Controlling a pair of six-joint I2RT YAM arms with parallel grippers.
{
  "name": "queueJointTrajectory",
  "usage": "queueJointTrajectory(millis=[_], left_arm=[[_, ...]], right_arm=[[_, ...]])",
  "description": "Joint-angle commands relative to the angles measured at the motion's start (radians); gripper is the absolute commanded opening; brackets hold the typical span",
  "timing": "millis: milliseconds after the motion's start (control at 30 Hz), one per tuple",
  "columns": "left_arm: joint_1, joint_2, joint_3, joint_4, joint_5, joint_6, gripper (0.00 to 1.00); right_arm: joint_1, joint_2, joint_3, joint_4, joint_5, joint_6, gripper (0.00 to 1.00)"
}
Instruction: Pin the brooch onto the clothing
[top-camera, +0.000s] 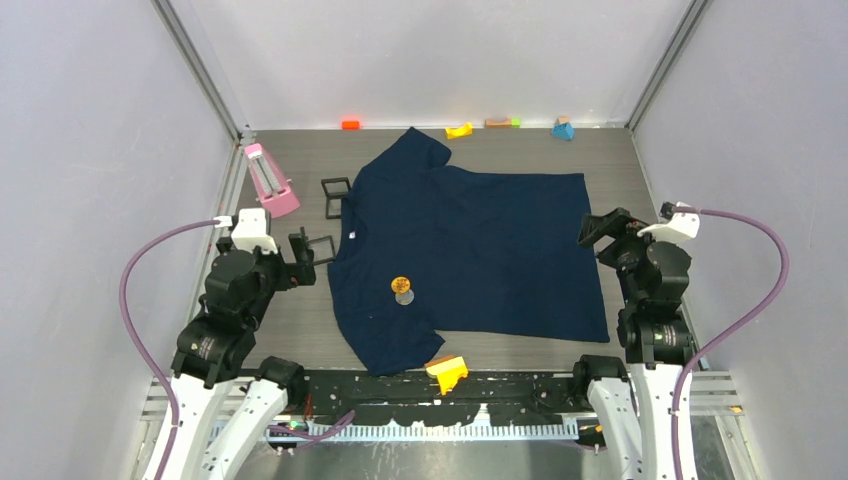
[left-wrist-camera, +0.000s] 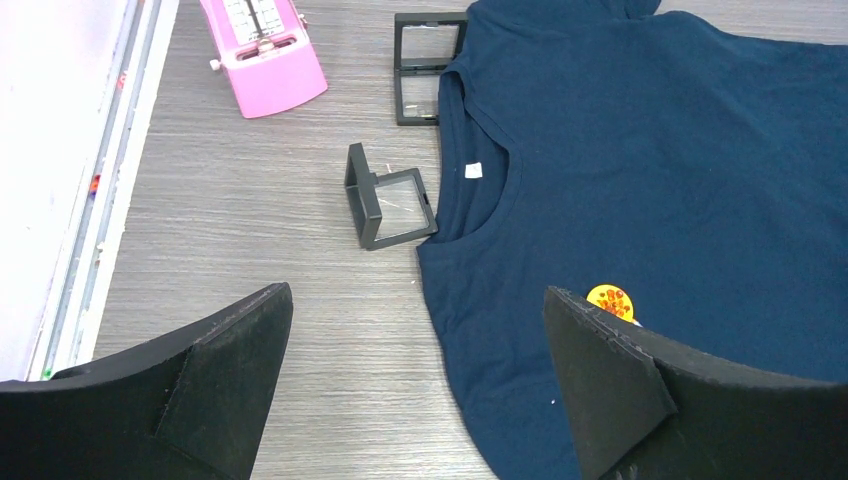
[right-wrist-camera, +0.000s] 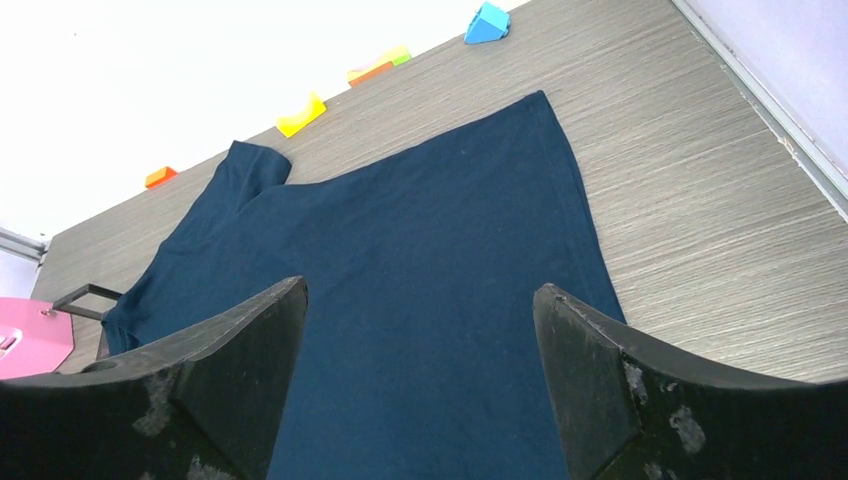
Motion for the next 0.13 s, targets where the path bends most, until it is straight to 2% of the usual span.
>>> queueJointTrajectory(millis=[0,100], left_arm=[[0.004,0.005,0.007,0.041,-0.011,0.012,1.0],[0.004,-0.002,-0.001,0.04,-0.026,-0.003,1.0]], right_arm=[[0.001,-0.013,0.017,0.048,0.006,0.012,0.89],[0.0,-0.012,0.017,0.05,0.002,0.012,0.89]])
